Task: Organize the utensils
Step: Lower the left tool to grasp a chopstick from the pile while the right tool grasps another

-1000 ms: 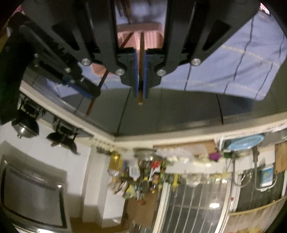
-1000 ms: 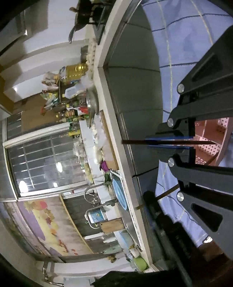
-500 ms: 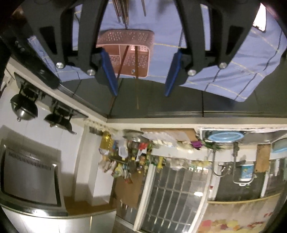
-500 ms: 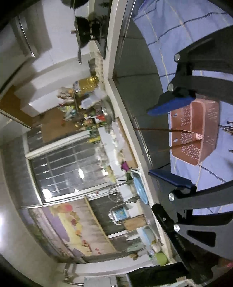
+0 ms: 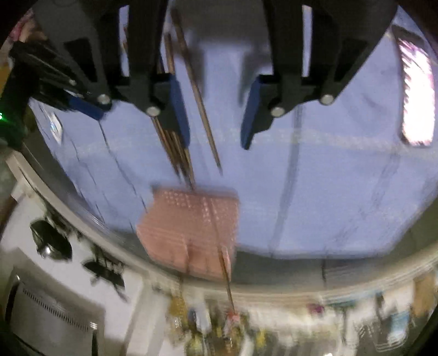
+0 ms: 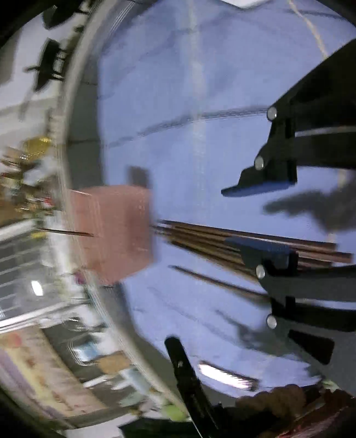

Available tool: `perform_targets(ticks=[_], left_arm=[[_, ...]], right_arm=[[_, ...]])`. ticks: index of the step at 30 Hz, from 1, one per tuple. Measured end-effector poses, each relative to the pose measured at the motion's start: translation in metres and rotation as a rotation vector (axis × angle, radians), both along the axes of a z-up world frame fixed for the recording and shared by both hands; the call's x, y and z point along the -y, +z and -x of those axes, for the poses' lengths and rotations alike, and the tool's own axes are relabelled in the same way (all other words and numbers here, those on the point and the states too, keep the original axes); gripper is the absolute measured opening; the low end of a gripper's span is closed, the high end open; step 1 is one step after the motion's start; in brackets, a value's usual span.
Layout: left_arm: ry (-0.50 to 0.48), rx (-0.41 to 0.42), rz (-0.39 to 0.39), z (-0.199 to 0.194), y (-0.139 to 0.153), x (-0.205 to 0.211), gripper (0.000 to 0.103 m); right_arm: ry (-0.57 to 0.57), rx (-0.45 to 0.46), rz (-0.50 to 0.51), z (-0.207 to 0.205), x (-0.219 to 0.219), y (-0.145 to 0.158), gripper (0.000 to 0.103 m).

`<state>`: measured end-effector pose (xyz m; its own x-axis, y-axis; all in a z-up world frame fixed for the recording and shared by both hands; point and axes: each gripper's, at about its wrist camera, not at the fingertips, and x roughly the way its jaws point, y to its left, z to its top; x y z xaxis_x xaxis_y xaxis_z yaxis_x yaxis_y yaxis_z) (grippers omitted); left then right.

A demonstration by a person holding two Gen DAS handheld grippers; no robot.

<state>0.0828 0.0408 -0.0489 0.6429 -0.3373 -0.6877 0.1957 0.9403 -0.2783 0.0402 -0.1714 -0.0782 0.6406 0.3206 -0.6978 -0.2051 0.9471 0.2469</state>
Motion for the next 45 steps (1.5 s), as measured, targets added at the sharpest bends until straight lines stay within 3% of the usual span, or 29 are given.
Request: perform_targets(ticks=[3,9,14,20,23,27,38,41,45], left_arm=[[-0.038,-0.076,0.021,0.003,-0.021,0.011,0.029],[-0.028,-0.109,-0.094,0.001,-0.042,0.034,0.026],[-0.019,-0.121,-0.151,-0.005,-0.047,0.043,0.026],[-0.007,-0.102,-0.209,-0.009,-0.048,0.051,0.026],[-0.012,-0.083,-0.224,-0.01,-0.05,0.052,0.009],[-0.022,-0.089,-0.192,-0.01,-0.051,0.042,0.007],[-0.022,-0.106,-0.214,-0.005,-0.051,0.036,0.008],[-0.023,-0.106,-0.235,-0.015,-0.05,0.039,0.008],[-0.022,-0.102,-0.245,-0.031,-0.048,0.04,0.011]], right_arm=[[0.046,-0.045,0.017,0.006,-0.014,-0.014,0.026],[0.107,-0.082,0.084,0.005,-0.035,-0.023,0.026],[0.073,-0.034,0.17,0.01,-0.03,-0.024,0.026],[0.079,-0.069,0.128,0.006,-0.026,-0.029,0.026],[0.085,-0.08,0.099,0.006,-0.022,-0.028,0.02],[0.041,-0.105,-0.033,-0.001,0.0,-0.022,0.02],[0.051,-0.105,0.013,-0.015,-0.01,-0.027,0.02],[0.03,-0.103,0.064,-0.016,-0.007,-0.028,0.01],[0.014,-0.111,0.067,-0.015,0.002,-0.028,0.01]])
